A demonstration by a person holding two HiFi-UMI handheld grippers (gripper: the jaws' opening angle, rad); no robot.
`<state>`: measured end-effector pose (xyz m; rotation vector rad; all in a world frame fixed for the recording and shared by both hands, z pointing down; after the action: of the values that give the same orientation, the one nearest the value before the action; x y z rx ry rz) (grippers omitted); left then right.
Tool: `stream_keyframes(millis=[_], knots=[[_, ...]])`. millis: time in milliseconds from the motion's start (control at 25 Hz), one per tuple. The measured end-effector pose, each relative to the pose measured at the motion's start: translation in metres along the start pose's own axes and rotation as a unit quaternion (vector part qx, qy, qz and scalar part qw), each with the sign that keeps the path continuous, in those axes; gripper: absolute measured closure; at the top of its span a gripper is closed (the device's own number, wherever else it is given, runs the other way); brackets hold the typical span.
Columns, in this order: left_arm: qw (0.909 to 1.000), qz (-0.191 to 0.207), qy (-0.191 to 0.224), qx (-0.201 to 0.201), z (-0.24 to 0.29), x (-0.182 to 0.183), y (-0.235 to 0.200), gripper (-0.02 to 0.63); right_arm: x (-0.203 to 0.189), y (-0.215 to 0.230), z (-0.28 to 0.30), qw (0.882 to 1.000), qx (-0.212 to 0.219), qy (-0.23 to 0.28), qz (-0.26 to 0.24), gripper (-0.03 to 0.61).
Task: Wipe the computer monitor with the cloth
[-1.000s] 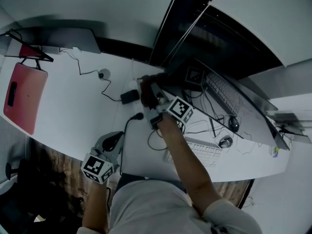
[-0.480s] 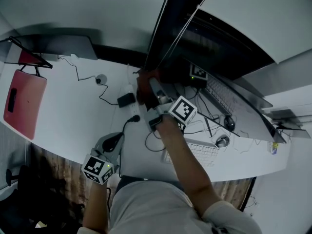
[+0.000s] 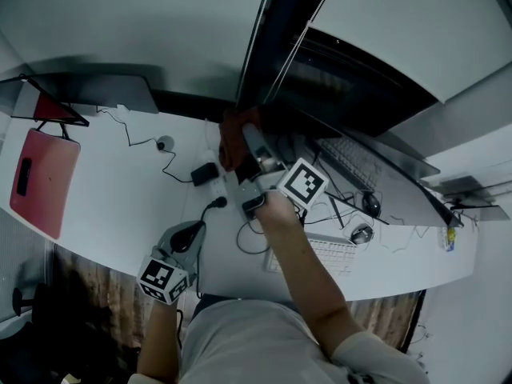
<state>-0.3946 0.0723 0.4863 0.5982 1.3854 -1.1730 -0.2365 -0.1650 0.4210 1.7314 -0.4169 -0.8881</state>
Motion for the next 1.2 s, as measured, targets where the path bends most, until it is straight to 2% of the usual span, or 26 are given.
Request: stream_keyframes(millis=[320, 720, 1000, 1200], knots=[[0.9998, 0.013, 0.012, -0.005, -0.002, 0.016, 0.010, 0.604, 0.009, -0.042, -0.003, 0.999, 0.016, 0.001, -0.035, 0.485], [0.9993, 0.020, 0.027, -0.016, -0.003, 0.027, 0.023, 0.604, 0.021, -0.099, -0.009, 0.994, 0.047, 0.005, -0.102, 0.485], [0.9987, 0.025, 0.039, -0.020, -0.007, 0.035, 0.030, 0.604, 0.032, -0.141, -0.018, 0.980, 0.059, 0.017, -0.187, 0.485], [0.9984, 0.025, 0.047, -0.021, -0.010, 0.039, 0.033, 0.604, 0.048, -0.160, -0.027, 0.966, 0.029, 0.039, -0.252, 0.486]])
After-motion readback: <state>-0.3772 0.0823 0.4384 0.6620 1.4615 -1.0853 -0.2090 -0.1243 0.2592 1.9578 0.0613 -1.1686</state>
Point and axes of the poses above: the fingertips, and each gripper's own axes: z forward along the fingers, y to its right, x out of its top, the point moved 10 cm from there along -z, backward along the fingers, and after that the axes turned 5 degrees about y, right-handed, at the moved point
